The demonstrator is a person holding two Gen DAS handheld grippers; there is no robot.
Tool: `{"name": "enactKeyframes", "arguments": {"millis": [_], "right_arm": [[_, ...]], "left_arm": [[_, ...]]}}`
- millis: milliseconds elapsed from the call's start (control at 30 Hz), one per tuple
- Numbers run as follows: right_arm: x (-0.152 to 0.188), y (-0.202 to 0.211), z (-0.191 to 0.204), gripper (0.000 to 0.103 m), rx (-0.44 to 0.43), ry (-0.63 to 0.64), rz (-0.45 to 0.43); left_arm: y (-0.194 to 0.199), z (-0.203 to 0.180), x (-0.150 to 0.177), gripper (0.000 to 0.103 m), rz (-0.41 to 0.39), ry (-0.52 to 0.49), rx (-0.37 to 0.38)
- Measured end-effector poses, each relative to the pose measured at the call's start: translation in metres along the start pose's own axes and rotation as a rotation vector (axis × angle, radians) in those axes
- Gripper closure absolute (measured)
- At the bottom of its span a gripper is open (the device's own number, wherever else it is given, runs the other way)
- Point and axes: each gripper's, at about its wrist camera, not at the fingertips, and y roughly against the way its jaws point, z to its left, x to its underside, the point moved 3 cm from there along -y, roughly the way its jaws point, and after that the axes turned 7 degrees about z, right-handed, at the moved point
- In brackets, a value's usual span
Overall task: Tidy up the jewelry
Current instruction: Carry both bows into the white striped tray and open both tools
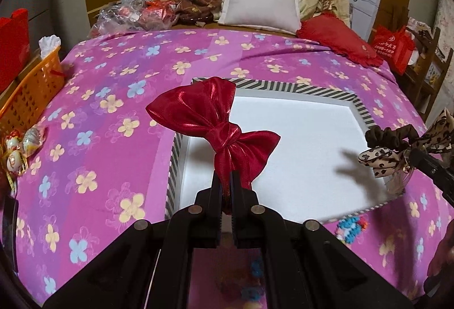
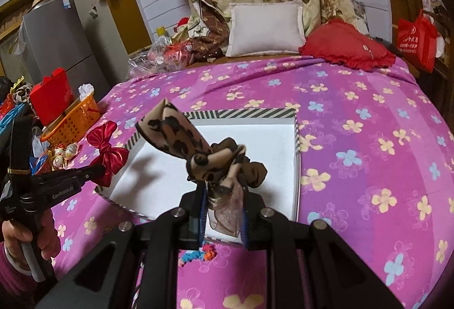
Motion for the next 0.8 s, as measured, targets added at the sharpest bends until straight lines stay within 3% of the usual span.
{"name": "enactKeyframes", "arguments": {"millis": [433,600,733,767,800], "right_arm": [[0.003,-0.048,-0.031,0.084,0.003,-0.09,0.089],[0.009,-0.063,-0.045,0.083,0.045,-0.129,0.145],[0.011,-0.054,-0.047,0.066,0.042,-0.136,0.136],[0.01,-0.052,-0.046,0.048,0.053,-0.133,0.134],[0.01,-0.048,-0.043,0.043,0.057,-0.122,0.125]], "left_arm": [[-0.04,-0.001,-0.004,0.103,0.074,0.013,-0.023],[-0.051,0.003,-0.002,0.103,0.111,0.023,-0.055],[-0.051,0.009,0.0,0.094,0.102,0.067,-0.059],[-0.048,0.01,0.0,0.092,0.09,0.071,-0.053],[-0.045,0.011,0.0,0.089,0.081,0.074,-0.043]]}}
